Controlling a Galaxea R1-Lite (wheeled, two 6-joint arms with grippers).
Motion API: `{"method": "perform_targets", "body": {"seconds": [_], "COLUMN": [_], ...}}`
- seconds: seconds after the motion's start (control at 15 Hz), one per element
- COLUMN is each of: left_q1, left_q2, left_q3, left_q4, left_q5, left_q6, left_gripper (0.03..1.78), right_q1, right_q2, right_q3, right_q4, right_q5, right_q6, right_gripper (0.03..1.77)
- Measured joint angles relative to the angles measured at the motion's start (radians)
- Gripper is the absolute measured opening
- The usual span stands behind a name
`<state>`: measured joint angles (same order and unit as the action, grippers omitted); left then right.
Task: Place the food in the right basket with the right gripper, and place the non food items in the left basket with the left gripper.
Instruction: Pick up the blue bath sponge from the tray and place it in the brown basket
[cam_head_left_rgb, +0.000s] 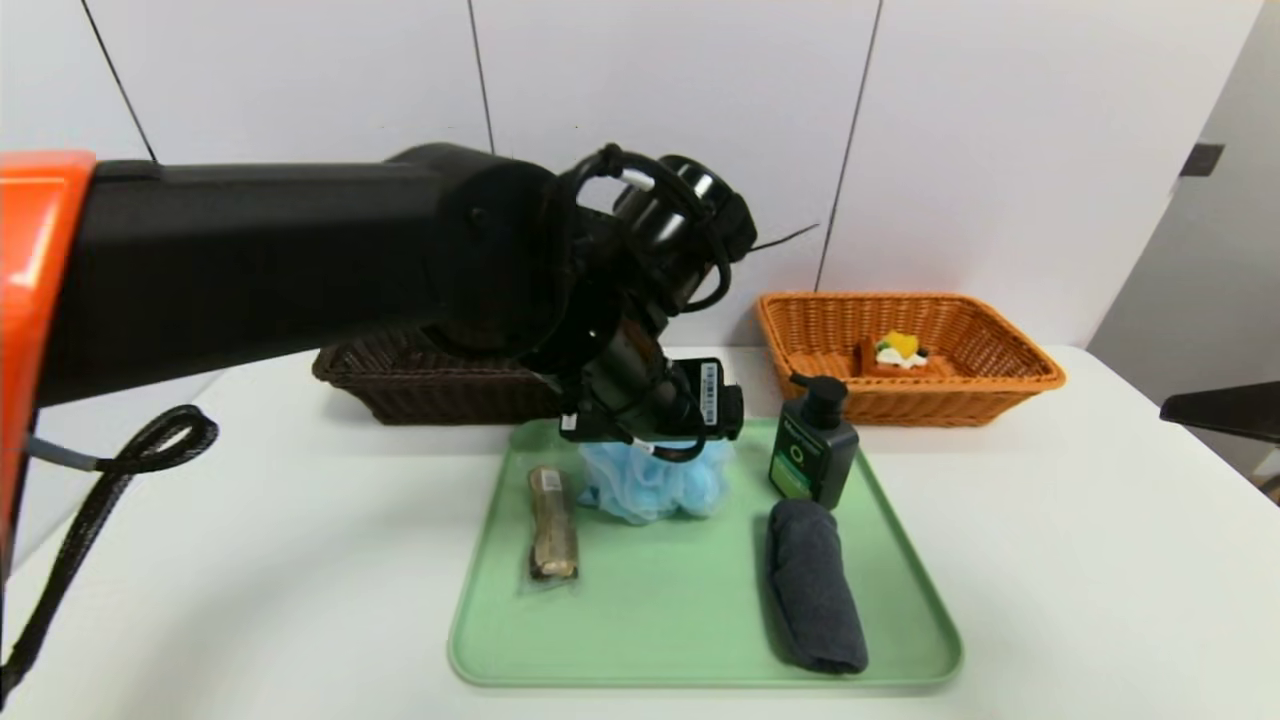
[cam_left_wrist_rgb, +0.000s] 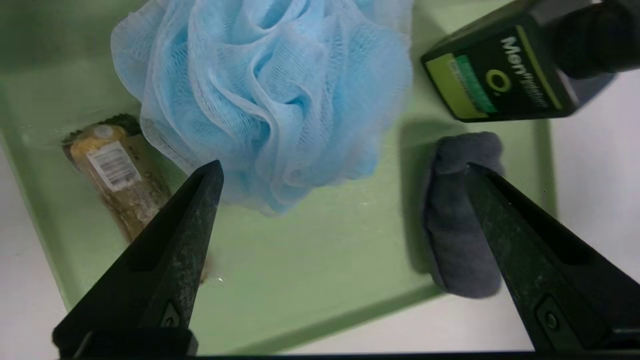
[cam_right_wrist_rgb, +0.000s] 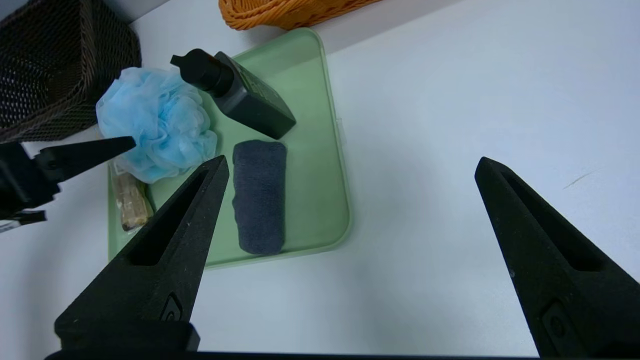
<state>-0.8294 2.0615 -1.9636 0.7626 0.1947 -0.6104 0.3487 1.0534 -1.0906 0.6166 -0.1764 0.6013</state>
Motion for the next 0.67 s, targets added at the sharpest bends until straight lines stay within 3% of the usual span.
{"method": "perform_targets", "body": {"seconds": [0.67], "left_q1": [0.0], "left_q2": [0.064], "left_q3": [-0.007], "left_q4": [-0.035], "left_q5": [0.091], "left_q6": [0.098], "left_gripper": [1.69], "right_q1": [-0.001], "right_q2": [-0.006], "right_q3": [0.066], "right_q4": [-0.003], "right_q5": [0.004], "right_q6": [0.0], "right_gripper": [1.7]}}
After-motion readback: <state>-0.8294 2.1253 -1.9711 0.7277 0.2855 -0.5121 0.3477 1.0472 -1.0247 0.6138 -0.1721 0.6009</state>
